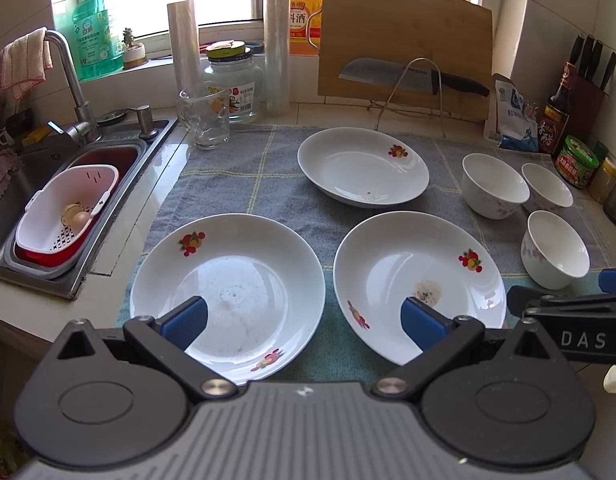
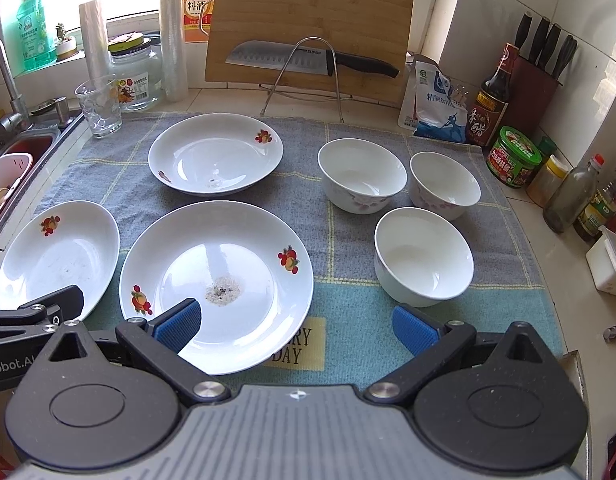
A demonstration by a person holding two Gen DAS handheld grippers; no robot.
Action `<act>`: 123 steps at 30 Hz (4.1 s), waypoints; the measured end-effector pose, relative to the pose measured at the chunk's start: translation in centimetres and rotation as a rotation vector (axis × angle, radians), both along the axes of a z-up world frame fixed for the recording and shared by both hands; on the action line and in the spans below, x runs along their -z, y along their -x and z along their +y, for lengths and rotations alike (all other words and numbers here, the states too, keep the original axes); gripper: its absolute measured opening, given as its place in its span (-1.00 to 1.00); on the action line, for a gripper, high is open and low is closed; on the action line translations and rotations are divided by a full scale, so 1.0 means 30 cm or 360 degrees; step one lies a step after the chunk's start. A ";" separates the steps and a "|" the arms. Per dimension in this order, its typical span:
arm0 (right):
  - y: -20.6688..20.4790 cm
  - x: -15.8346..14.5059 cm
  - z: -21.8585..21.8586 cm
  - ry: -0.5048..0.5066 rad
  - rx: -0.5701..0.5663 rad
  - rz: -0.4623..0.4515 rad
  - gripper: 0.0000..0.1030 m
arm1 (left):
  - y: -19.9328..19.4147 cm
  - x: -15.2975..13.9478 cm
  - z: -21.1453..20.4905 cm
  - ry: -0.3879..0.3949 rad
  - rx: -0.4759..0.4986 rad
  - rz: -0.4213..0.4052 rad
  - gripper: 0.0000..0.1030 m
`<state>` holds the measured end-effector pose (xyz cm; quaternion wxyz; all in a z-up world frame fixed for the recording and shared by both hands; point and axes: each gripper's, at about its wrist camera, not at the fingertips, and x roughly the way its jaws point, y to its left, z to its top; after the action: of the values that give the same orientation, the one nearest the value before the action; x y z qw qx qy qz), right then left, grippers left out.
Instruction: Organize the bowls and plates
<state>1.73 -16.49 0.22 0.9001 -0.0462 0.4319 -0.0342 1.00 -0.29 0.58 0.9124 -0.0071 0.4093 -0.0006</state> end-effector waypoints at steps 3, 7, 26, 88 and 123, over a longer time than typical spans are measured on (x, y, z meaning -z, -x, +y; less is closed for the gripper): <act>-0.004 0.002 0.000 0.0004 0.0000 0.0001 1.00 | -0.003 0.001 -0.001 0.0000 -0.0001 0.0000 0.98; -0.006 0.004 0.000 0.0004 -0.0001 0.0000 1.00 | 0.000 0.003 -0.001 0.0000 -0.0001 0.0000 0.98; -0.008 0.011 -0.006 0.0008 -0.0021 -0.0012 1.00 | 0.002 0.006 0.002 0.0003 0.0001 -0.0003 0.98; -0.245 0.097 0.242 -0.0254 -0.1219 -0.0114 1.00 | 0.145 0.365 0.255 -0.0057 -0.0027 -0.0209 0.98; -0.708 0.301 0.547 -0.0503 -0.1763 0.0512 0.15 | 0.046 0.394 0.288 -0.0086 0.0218 -0.0212 0.98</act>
<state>22.97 -0.08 -8.82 0.7032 -0.1346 0.4744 0.5123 -0.39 8.35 -11.24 0.9352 0.0454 0.3472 -0.0524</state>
